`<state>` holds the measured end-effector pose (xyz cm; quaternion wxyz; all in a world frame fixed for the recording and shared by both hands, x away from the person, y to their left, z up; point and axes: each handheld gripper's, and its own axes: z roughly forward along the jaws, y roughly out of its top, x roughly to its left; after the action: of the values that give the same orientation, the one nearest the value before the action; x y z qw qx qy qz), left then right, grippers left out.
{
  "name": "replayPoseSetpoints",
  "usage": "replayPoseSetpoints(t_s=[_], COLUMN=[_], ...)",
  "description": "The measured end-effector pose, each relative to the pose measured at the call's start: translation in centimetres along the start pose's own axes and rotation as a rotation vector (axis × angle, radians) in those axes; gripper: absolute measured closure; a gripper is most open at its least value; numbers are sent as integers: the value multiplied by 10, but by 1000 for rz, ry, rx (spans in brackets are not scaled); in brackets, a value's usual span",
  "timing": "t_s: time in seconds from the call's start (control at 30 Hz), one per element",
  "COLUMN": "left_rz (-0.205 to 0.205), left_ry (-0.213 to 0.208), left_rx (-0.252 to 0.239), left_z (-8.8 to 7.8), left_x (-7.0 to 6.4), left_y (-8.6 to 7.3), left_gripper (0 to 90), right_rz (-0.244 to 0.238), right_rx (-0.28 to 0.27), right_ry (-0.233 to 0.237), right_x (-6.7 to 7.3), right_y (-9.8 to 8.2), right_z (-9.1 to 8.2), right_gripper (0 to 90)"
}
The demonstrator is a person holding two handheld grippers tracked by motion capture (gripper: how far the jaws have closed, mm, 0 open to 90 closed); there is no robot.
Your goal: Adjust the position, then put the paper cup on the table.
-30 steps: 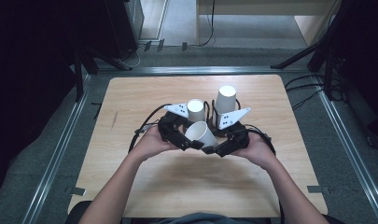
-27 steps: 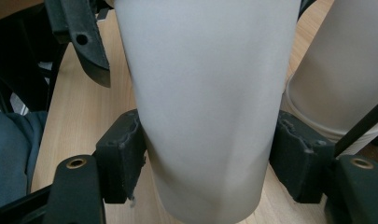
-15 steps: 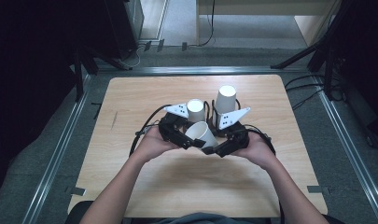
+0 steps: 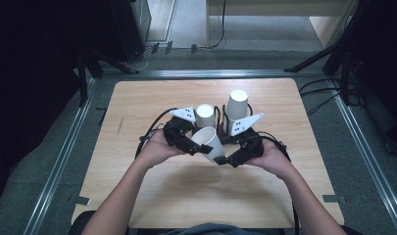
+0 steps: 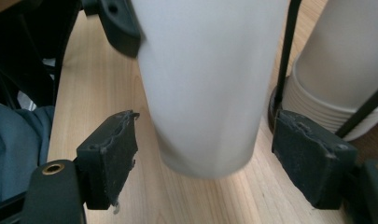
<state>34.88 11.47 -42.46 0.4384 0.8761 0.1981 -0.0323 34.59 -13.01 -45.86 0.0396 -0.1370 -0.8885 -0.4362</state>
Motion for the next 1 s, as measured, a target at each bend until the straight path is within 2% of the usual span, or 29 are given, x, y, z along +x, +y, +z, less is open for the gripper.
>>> replayPoseSetpoints(t_s=[0.23, 0.4, 0.6, 0.77, 1.0], left_rz=[-5, 3, 15, 27, -2], left_ry=[11, 26, 29, 43, 50], left_rx=[9, 36, 54, 64, 41], left_z=[-9, -14, -22, -29, -43], left_x=[3, 5, 6, 6, 11], left_y=[-1, -4, -6, -11, -21], left_gripper=[241, 240, 240, 240, 234], right_rz=[2, 7, 46, 63, 59], right_rx=[3, -8, -8, -11, -10], right_ry=[-26, -36, -25, -42, -53], right_x=[3, 4, 4, 0, -5], right_y=[-5, -6, -10, -11, -13], right_z=[-6, -13, -18, -20, -23], right_gripper=[204, 204, 199, 200, 199])
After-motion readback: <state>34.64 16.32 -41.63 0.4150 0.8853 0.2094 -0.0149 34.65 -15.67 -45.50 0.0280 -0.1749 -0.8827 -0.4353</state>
